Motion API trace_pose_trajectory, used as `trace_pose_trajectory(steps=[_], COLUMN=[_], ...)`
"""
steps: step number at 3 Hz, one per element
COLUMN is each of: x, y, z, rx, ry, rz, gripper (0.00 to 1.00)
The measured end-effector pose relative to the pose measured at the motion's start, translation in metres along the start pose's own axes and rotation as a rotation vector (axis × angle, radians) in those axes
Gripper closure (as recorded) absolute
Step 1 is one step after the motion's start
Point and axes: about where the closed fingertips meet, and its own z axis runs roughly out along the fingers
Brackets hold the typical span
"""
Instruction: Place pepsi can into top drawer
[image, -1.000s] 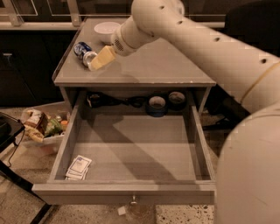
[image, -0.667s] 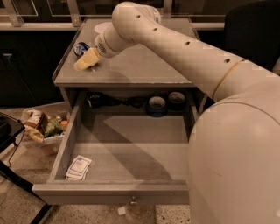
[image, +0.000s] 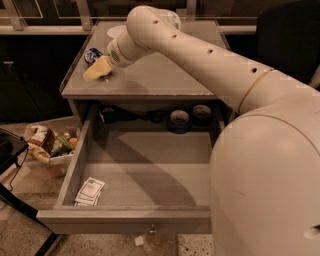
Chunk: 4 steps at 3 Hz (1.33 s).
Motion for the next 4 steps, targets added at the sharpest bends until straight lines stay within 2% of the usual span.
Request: trace_pose_trajectory(steps=[2,3,4], x=[-0.01,-0.013,-0.015], y=[-0.025,-0.03,-0.033], z=[0.057,0.081,0.099], rx=[0.006,0.011,0.011], ry=[-0.088,-0.106,-0.112], rz=[0.079,0.116,0.145], gripper=[0.0,0.0,0.19])
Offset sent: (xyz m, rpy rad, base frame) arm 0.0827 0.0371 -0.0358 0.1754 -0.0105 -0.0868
